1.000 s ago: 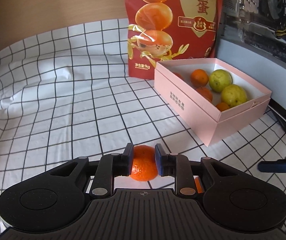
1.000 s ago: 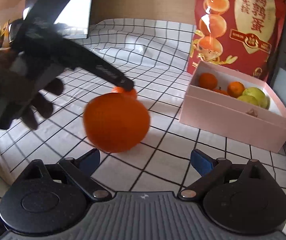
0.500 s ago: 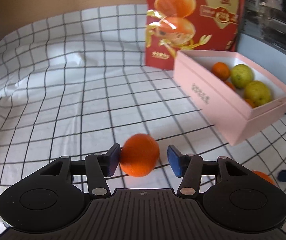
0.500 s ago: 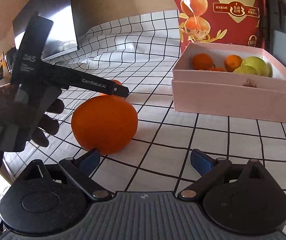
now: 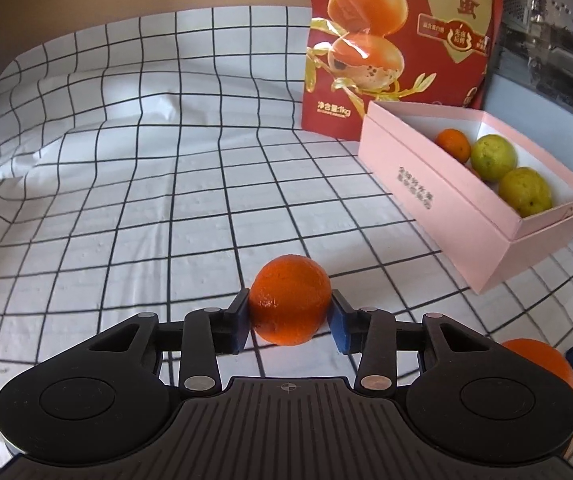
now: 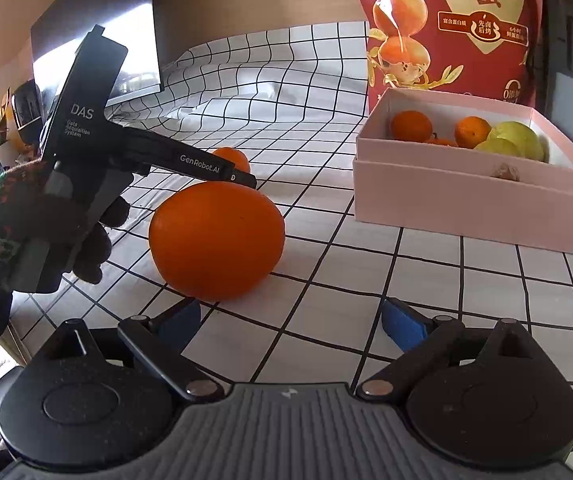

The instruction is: Organize fruits

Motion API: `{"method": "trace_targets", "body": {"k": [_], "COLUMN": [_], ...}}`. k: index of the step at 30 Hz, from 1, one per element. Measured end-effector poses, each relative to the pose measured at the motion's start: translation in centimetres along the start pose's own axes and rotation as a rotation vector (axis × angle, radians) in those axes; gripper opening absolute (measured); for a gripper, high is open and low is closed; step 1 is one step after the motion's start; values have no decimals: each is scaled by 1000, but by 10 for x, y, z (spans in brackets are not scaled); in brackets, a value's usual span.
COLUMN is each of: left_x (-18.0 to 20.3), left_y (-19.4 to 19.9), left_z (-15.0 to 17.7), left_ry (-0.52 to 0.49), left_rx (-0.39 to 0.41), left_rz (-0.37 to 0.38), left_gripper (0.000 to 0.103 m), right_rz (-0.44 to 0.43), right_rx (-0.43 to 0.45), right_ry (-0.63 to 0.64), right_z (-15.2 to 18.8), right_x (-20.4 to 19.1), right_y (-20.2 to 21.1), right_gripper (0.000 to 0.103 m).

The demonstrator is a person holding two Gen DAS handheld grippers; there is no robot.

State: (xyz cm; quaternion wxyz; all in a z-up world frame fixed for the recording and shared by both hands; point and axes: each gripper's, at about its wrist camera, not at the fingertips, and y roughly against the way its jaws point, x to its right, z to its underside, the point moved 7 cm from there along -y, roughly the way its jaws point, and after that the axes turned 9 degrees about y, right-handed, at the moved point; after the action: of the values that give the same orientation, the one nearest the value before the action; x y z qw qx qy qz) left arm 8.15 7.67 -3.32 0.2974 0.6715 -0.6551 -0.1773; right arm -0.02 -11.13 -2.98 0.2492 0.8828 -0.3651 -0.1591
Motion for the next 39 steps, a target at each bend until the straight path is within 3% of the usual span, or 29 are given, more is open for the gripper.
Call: {"method": "trace_targets", "body": {"k": [4,8,12,17,23,26,31,36,39], "left_x": [-7,-20,-27,-30,-25,-25,-24,-22,-22], "left_y": [28,65,83,80,81,81,81,81,80], "left_z": [14,39,56,71,76,77,79,79,79], "left_ry": [58,100,131,184,150,153,149,132,131], "left_rx": [50,126,132,77,103,108,127,131,132], "left_rz": [86,50,43,119,104,104,87,70,71], "left_gripper": [45,45,45,45,45,45,45,45,45], "right_rz": [-6,4,32,1,54,31,152,41,22], "right_rx": [4,33,37,21,-6,-11,3,3,-20], "right_ry": [-5,12,107,141,128,89,109,54,31], "right_z": [0,-1,-6,-22,-26,-16,-2,-3,-4], "right_x": [1,-2,-21,-46,-37,-21,-1,-9,-18], "right_y": [0,5,5,-8,-15,-4,24,24,7], "right_gripper": [98,98,98,98,98,98,98,98,98]}}
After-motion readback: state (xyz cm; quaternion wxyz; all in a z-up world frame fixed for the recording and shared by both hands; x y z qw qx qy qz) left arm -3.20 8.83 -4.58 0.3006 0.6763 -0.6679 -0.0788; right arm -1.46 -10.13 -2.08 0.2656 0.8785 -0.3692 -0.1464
